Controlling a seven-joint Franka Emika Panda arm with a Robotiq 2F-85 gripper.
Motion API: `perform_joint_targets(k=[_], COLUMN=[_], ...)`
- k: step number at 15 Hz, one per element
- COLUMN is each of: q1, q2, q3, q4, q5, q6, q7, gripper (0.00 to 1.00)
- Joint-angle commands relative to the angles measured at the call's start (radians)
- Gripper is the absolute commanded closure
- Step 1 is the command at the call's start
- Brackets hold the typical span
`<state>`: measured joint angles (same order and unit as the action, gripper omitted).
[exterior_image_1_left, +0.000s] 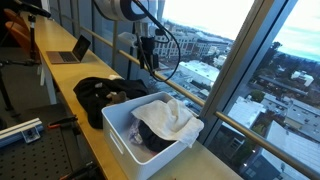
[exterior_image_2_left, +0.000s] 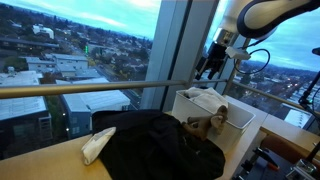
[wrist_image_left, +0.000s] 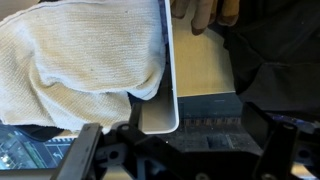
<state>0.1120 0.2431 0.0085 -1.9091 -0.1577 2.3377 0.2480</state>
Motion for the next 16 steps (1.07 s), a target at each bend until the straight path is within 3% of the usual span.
perform_joint_targets(k=[1,16], q1=[-0.002,-0.009], q2=[0.0,-0.05], q3=[0.002,-0.021], q4=[0.002,-0.202], q5=[0.0,-0.021], q6=[-0.003,0.041], q7=[-0.001,0.049], gripper=[0.0,0.0])
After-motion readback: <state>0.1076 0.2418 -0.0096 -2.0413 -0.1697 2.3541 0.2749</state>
